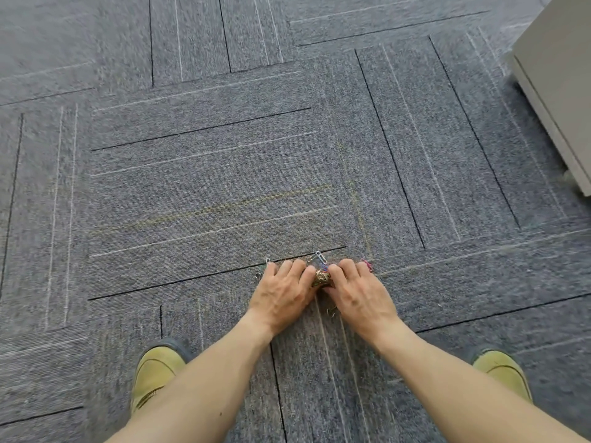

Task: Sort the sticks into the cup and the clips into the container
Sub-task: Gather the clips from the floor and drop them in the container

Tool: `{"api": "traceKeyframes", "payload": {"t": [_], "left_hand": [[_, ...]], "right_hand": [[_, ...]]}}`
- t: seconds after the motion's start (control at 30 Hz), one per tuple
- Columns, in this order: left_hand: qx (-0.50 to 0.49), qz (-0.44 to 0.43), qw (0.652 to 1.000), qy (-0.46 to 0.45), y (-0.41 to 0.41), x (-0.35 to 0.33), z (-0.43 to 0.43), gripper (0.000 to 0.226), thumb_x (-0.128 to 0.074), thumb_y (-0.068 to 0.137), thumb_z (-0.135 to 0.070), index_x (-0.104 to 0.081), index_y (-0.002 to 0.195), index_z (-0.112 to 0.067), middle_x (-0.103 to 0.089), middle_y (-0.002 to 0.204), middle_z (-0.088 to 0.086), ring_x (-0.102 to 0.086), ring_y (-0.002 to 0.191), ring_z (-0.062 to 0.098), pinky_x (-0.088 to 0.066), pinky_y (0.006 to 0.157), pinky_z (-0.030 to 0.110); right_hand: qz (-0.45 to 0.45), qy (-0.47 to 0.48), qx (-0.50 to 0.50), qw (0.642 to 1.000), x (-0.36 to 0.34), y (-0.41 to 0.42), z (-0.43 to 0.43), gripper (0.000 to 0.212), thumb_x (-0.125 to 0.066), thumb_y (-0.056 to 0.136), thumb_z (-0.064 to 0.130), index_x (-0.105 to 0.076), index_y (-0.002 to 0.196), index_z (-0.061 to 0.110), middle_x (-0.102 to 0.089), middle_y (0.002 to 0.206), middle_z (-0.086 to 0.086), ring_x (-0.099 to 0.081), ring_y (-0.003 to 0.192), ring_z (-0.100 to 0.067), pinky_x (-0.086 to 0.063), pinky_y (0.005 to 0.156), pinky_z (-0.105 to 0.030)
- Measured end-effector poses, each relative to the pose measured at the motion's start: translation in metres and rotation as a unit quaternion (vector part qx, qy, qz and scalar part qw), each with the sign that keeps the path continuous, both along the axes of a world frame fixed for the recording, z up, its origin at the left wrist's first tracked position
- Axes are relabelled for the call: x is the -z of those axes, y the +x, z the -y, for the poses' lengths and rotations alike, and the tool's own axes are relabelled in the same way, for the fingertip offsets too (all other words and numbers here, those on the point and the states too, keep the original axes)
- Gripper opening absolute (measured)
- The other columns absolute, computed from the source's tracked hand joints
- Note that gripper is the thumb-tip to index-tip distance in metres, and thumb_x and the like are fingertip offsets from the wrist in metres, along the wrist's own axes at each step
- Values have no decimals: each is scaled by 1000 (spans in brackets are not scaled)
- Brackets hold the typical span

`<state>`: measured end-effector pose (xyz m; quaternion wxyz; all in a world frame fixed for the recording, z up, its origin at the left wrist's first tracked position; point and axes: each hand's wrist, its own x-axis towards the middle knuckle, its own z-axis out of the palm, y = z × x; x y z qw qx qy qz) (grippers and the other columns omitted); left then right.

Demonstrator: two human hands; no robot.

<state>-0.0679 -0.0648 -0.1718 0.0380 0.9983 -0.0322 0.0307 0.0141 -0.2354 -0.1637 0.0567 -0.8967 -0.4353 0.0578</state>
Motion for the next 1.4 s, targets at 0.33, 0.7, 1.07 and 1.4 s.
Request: {"api": "traceKeyframes", "payload": {"t": [0.33,0.7,1.07,1.4], "left_hand": [[-23,-45,994,-98,3,-12,0,21,-40,90,-27,-54,83,-13,-55,71,-1,-53,53,13,-46,44,24],[-116,-71,967,-215,12,-34,-12,31,-38,102,-36,-52,96,-8,-49,76,-5,-45,51,10,-25,46,13],[-153,-37,959,-235,55,-152,-23,29,-34,103,-37,-47,93,-13,-45,72,-9,-42,53,3,-28,48,15],[-202,81,944,-247,99,-382,-34,23,-43,101,-36,-43,86,-19,-52,80,-1,-50,66,22,-36,58,33]], "right_hand": [[-75,-17,17,997,-17,1,-6,15,-61,96,17,-49,87,13,-53,71,-4,-56,46,-20,-36,34,-27],[-176,50,76,980,-37,24,-12,30,-29,106,30,-48,97,9,-51,81,-4,-55,56,-26,-38,49,-34],[-182,126,80,972,-140,66,-33,27,-31,106,29,-47,93,11,-46,72,6,-48,51,-9,-44,48,-27],[-82,211,123,966,-386,118,-35,22,-39,105,25,-50,95,9,-60,84,-8,-59,68,-32,-34,57,-34]]}}
